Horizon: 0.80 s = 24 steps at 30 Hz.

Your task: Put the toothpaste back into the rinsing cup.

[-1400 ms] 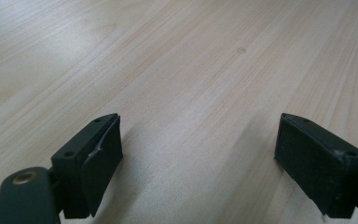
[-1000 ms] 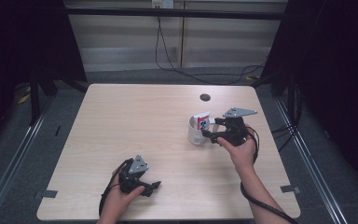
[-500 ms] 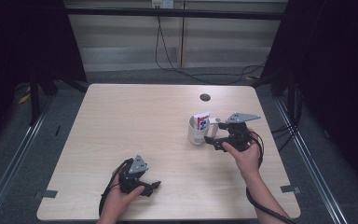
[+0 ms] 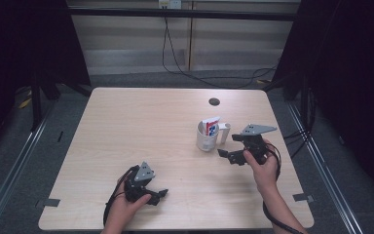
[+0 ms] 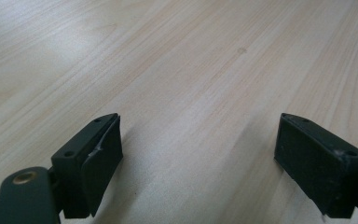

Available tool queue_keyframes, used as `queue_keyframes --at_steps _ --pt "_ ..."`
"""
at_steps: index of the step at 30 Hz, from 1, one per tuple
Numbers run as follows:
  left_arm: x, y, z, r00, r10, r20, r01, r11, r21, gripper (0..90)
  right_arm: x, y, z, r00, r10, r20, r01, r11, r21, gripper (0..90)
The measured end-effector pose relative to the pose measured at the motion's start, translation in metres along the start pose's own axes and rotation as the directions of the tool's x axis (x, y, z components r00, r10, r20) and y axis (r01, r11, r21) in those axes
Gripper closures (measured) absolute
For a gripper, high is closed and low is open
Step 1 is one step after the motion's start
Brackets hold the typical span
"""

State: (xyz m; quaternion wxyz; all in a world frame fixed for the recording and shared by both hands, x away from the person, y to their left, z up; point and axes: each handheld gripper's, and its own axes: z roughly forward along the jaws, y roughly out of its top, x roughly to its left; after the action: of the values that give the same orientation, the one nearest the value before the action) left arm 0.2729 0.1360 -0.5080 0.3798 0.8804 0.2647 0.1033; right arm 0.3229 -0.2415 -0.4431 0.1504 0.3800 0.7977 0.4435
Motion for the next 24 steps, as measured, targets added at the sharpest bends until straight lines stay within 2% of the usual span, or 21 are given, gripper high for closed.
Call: queue_keyframes --at_steps 24 --pt "0.000 0.000 0.000 1.0000 -0.008 -0.001 0.008 1.0000 -0.005 14.7 0.003 -0.031 -0.009 0.9997 -0.011 -0.024 0.012 0.999 0.050 13.5"
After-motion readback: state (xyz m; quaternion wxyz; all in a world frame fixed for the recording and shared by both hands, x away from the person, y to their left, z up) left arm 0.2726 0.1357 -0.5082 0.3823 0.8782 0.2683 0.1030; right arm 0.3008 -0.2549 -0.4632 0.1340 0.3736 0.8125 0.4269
